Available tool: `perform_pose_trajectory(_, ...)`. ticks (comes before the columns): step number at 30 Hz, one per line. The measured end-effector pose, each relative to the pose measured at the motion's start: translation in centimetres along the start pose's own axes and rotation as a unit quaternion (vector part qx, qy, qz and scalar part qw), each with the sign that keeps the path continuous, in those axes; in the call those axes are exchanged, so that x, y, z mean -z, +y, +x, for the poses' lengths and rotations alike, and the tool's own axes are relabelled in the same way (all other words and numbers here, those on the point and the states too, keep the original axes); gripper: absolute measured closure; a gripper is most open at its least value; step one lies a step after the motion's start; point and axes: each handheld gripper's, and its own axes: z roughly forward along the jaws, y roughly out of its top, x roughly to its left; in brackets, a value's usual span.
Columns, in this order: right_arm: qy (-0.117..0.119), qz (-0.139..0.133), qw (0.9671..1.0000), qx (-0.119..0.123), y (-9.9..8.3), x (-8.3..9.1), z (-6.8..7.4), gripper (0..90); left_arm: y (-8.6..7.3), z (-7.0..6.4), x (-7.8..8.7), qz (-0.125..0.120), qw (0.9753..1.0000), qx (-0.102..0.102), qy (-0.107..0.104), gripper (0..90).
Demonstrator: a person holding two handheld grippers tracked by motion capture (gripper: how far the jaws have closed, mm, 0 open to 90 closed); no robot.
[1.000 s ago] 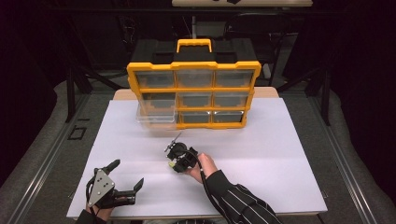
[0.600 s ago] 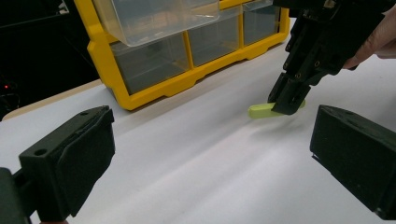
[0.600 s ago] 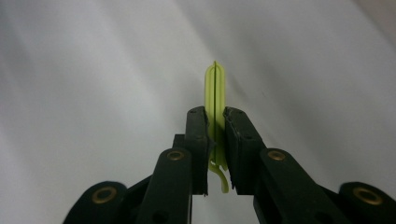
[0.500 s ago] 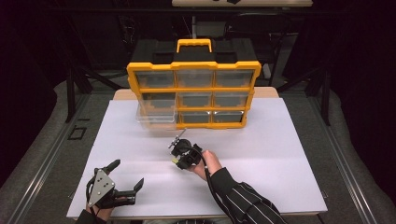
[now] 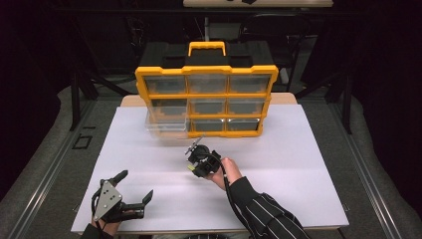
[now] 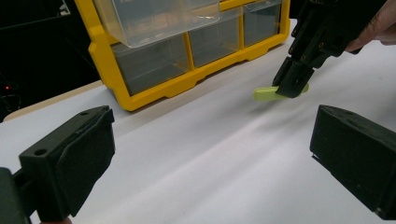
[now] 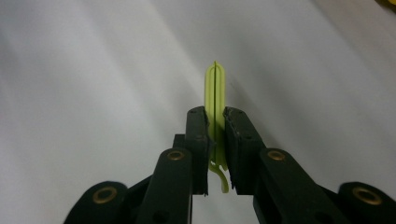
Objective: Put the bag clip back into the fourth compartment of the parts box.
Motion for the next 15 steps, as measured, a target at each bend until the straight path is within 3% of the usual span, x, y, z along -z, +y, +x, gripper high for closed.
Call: perform_pose_trajectory(15,-0.010,-0.005,0.9999,-0.005,-0.21,0.73,-0.71,80.4,0.00,-0.02,-0.02,0.001,1.0000,-0.001,0.001,0.2)
